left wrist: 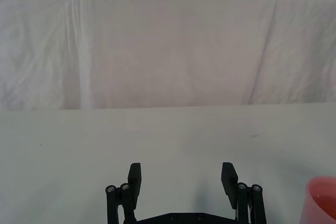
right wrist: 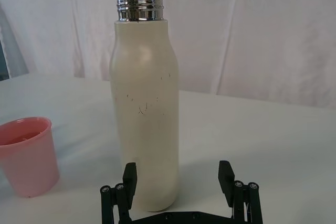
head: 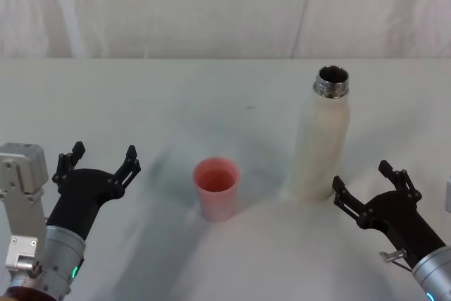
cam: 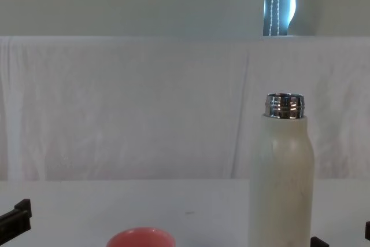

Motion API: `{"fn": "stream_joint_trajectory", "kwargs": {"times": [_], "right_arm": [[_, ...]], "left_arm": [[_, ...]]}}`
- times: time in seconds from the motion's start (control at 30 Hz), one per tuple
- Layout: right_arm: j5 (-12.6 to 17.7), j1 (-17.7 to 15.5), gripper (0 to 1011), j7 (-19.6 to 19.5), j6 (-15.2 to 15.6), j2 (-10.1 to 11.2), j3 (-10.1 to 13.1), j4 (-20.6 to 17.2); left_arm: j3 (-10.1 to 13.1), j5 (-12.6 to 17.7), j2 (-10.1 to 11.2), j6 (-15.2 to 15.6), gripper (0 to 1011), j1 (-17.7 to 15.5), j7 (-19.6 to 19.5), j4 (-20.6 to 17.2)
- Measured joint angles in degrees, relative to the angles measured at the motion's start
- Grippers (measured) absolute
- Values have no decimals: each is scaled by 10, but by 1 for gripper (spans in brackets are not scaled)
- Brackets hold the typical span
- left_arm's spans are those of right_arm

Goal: Grasp the thermos with one hand and pour water into the cup lid.

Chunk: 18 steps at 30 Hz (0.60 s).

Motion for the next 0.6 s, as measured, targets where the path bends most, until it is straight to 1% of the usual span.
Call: {"fn": "stream_joint_trajectory", "kwargs": {"times": [0.6], "right_arm": [[0, 0, 1001, 0, 0, 0, 0, 1]], "left_arm": [[0, 0, 0, 0, 1001, 0, 0, 0]]}}
